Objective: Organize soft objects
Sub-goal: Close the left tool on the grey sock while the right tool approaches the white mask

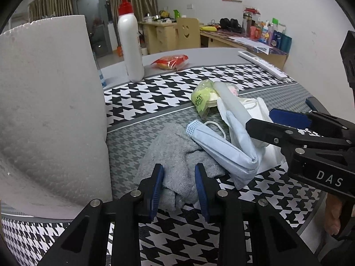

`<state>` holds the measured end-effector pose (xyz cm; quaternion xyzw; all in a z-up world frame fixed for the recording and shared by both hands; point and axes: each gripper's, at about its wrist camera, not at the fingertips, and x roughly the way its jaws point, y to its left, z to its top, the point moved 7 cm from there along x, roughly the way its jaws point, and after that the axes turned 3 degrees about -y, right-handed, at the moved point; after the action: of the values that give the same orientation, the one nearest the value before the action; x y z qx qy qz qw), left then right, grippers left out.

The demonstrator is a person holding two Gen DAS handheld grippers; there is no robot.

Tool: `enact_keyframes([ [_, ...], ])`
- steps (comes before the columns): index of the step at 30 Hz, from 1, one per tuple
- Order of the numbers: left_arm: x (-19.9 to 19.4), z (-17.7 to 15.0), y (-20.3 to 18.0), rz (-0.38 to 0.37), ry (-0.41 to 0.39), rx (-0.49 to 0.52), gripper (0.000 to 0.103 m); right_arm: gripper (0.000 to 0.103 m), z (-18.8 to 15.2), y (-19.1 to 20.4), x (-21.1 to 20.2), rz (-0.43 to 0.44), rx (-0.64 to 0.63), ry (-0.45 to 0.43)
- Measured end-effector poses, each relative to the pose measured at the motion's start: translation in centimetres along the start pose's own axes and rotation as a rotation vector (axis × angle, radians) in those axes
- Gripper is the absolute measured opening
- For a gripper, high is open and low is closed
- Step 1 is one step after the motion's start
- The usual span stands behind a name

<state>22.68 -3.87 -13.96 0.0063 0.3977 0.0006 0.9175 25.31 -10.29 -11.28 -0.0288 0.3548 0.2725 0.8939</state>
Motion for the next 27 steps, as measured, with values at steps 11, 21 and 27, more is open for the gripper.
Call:
enact_keyframes([
  [11, 0.0, -0.1, 0.0, -0.011, 0.0, 0.001, 0.03, 0.041, 0.6, 1.0, 0.0, -0.012, -0.035, -0.006],
  [21, 0.1, -0.2, 0.0, -0.011, 0.001, 0.009, 0.029, 0.031, 0.1, 1.1, 1.6, 0.039, -0.003, 0.057],
  [27, 0.1, -0.2, 0.0, -0.013, 0.001, 0.011, 0.029, 0.022, 0.1, 1.0, 1.5, 0.074, 0.022, 0.06],
])
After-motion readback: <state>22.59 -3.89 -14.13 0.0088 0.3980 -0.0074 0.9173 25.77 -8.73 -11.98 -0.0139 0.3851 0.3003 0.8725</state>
